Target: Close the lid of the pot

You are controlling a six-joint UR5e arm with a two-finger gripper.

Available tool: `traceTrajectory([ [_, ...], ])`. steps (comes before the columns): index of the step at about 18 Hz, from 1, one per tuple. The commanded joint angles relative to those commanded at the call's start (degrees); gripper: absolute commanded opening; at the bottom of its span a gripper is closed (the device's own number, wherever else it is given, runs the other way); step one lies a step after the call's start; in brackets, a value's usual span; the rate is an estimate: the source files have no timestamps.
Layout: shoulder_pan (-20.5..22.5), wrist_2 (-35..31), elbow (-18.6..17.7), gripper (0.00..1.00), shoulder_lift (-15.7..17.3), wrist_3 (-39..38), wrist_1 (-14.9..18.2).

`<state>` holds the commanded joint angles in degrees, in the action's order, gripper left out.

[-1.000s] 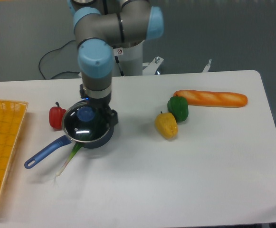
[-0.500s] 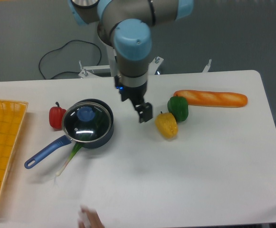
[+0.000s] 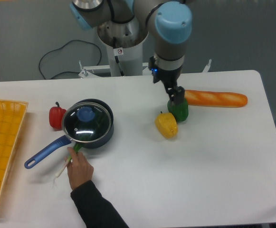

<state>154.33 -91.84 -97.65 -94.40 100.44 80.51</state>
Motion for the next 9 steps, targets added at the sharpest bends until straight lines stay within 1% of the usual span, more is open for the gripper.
traceTrajectory([
  [2, 1.85, 0.09, 0.00, 1.00, 0.53, 2.11, 0.00],
  [4, 3.95, 0.00, 0.00, 1.00, 0.18, 5.18, -0.09],
  [7, 9.57, 0.09, 0.09, 1.00, -0.17, 14.13, -0.26],
  [9, 12.65, 0.17, 0.09, 1.00, -0.35, 16.97, -0.35],
])
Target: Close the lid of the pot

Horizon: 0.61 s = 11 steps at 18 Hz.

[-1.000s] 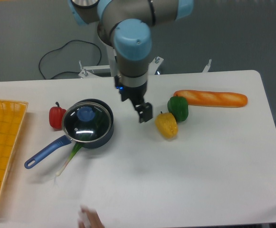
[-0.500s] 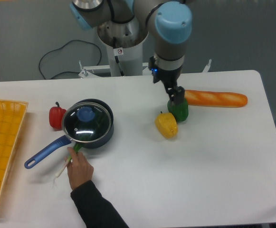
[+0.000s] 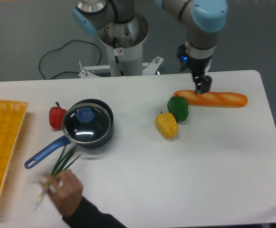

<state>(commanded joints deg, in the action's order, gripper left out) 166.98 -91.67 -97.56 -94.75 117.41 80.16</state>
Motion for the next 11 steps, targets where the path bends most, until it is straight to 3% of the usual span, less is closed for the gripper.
traceTrajectory([
  [3, 1.07, 0.18, 0.09, 1.00, -0.18, 0.01, 0.09],
  [8, -0.69, 0.18, 1.40, 1.00, -0.44, 0.01, -0.18],
  [11, -0.96, 0.62, 3.60, 1.00, -0.53, -0.25, 0.00],
])
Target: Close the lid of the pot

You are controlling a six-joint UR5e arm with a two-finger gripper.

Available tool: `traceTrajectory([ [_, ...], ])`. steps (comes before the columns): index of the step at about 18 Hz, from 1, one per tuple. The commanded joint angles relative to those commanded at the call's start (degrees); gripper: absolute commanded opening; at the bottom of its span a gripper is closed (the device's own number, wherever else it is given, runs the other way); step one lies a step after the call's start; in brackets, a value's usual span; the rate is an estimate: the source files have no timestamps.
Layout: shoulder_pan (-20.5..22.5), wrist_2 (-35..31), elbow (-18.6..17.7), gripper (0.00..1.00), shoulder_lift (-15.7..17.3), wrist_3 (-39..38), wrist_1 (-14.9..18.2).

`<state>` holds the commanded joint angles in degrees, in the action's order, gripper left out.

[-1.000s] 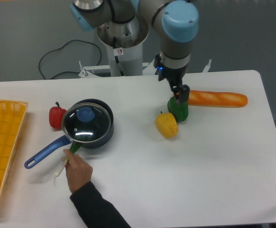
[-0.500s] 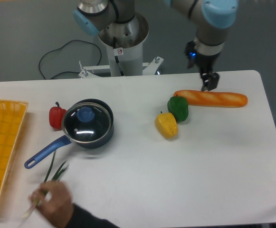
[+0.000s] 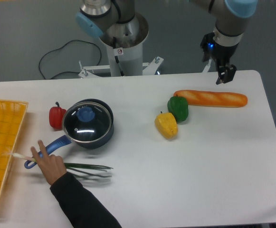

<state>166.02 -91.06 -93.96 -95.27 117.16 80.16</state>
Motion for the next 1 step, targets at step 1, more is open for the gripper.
traceTrajectory([
  [1, 0.35, 0.17, 0.01, 1.00, 0.09, 0.17, 0.00],
])
